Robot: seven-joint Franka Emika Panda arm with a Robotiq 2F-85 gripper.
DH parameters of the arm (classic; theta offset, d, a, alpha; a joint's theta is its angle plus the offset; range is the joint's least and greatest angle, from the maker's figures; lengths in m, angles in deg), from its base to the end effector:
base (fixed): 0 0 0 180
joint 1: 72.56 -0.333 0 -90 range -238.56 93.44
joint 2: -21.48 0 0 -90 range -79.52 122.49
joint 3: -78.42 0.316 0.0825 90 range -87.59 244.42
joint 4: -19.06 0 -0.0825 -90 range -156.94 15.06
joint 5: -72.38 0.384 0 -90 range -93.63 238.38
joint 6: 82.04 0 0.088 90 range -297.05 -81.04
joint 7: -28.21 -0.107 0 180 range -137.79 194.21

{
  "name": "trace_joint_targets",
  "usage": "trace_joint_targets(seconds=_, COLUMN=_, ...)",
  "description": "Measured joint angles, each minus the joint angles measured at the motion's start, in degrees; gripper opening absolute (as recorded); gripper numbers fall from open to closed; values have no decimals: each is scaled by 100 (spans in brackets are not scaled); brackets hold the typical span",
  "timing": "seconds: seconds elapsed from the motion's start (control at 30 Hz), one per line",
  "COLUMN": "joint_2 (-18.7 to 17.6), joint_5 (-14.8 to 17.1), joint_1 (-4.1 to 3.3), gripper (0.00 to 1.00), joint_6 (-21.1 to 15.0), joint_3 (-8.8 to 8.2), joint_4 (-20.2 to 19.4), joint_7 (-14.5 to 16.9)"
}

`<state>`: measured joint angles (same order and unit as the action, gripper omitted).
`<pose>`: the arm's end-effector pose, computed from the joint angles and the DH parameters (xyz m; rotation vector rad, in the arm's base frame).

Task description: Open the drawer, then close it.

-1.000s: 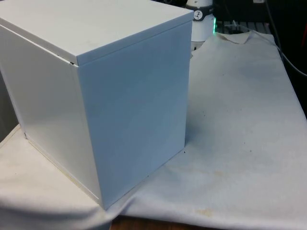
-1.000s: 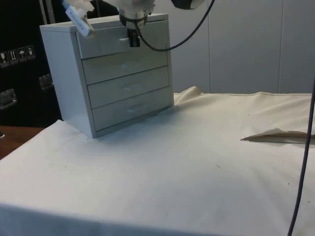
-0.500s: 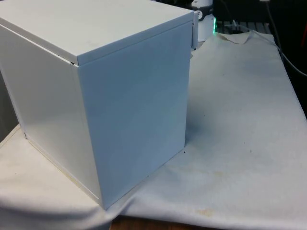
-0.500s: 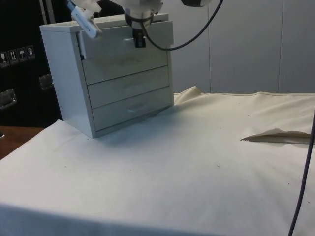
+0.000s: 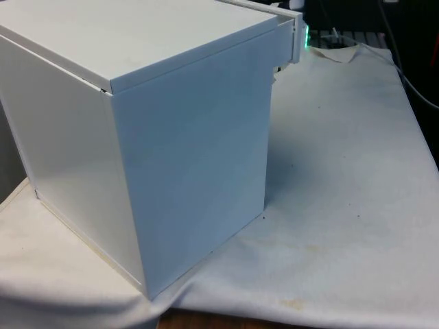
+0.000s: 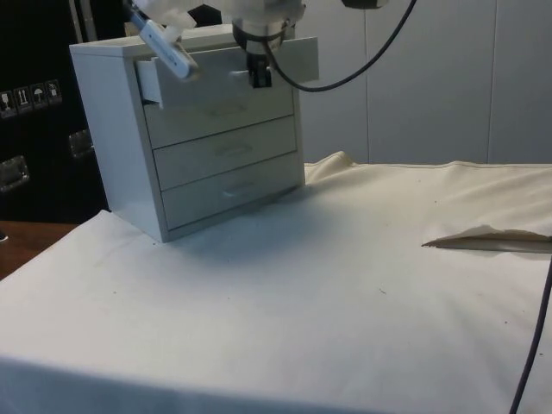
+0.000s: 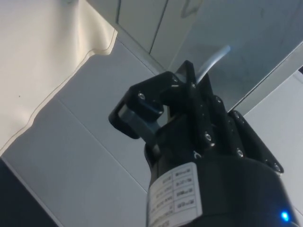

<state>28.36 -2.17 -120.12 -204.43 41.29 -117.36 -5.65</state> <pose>0.4878 0.0465 0.3682 2.1536 0.4789 0.3235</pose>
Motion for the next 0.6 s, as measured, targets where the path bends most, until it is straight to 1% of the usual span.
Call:
trace_joint_targets(seconds=0.1, joint_2=86, joint_5=-6, joint_1=0, gripper=7, joint_6=103, joint_3=92, joint_4=-92, joint_7=-34)
trace_joint_targets(seconds=0.13, joint_2=86, joint_5=-6, joint_1=0, gripper=7, joint_6=103, joint_3=92, joint_4=-92, joint_7=-34)
trace_joint_targets(seconds=0.17, joint_2=143, joint_5=-6, joint_1=0, gripper=7, joint_6=172, joint_3=160, joint_4=-155, joint_7=-57)
trace_joint_targets(seconds=0.37, joint_2=350, joint_5=-6, joint_1=0, gripper=7, joint_6=395, joint_3=395, joint_4=-390, joint_7=-189)
trace_joint_targets(seconds=0.47, joint_2=378, joint_5=-6, joint_1=0, gripper=7, joint_6=424, joint_3=424, joint_4=-424, joint_7=-212)
trace_joint_targets(seconds=0.6, joint_2=504, joint_5=-6, joint_1=0, gripper=7, joint_6=510, joint_3=544, joint_4=-584, joint_7=-298)
